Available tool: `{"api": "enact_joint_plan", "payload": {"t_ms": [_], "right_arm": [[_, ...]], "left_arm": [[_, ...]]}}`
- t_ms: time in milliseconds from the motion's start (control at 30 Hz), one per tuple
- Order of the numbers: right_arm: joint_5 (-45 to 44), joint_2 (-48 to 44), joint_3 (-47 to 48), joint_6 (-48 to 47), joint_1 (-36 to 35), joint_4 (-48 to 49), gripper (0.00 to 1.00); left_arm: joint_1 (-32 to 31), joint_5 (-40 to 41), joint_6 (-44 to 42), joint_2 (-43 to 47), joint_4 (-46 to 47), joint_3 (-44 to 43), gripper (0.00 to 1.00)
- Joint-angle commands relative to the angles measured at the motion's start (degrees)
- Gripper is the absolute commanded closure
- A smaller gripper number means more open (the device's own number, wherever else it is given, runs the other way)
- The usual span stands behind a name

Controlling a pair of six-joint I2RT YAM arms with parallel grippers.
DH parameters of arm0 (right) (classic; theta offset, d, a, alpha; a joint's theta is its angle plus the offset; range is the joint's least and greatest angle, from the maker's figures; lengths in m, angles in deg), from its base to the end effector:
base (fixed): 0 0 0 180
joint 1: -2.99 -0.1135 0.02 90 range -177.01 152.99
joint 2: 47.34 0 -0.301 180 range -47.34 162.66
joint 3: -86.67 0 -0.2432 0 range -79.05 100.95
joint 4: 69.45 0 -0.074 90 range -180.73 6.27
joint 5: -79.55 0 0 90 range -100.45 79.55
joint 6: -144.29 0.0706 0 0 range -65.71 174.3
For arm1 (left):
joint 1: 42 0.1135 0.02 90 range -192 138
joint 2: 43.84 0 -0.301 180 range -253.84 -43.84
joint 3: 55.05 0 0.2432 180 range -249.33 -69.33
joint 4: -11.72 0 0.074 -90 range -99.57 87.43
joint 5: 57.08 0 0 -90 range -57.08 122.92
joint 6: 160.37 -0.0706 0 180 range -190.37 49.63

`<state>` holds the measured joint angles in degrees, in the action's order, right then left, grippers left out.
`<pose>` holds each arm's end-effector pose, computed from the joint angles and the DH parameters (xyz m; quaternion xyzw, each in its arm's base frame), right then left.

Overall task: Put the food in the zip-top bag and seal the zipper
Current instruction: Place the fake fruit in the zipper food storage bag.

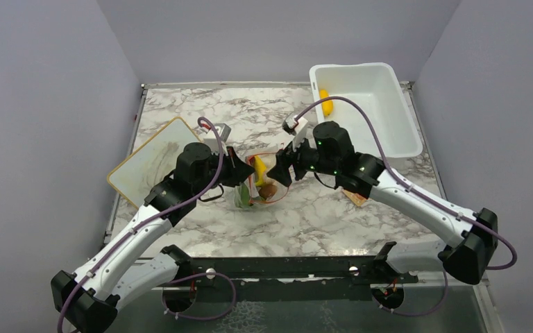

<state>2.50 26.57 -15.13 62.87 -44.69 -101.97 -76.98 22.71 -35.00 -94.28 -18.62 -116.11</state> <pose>0.1936 0.2361 0.3534 -0.3399 0.7842 0.3258 0.4042 0.1587 -0.1263 0.3420 0.0484 0.8147 -0.3897 0.4267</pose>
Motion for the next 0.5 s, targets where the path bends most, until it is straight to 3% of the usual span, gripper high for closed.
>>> {"api": "enact_joint_plan", "payload": {"t_ms": [0,233,467], "right_arm": [[-4.77,-4.94,4.94,-1.46,-0.31,-6.15,0.35],[-18.41,-3.58,10.73,-5.99,1.81,-8.66,0.39],[-14.82,1.54,14.44,-5.11,17.59,-4.83,0.41]], "left_arm": [[0.01,1.65,-2.31,2.61,-0.08,0.38,1.00],[0.01,1.47,-3.79,5.45,-1.14,2.11,1.00],[0.01,0.44,-2.37,8.24,-2.67,3.54,1.00]]}}
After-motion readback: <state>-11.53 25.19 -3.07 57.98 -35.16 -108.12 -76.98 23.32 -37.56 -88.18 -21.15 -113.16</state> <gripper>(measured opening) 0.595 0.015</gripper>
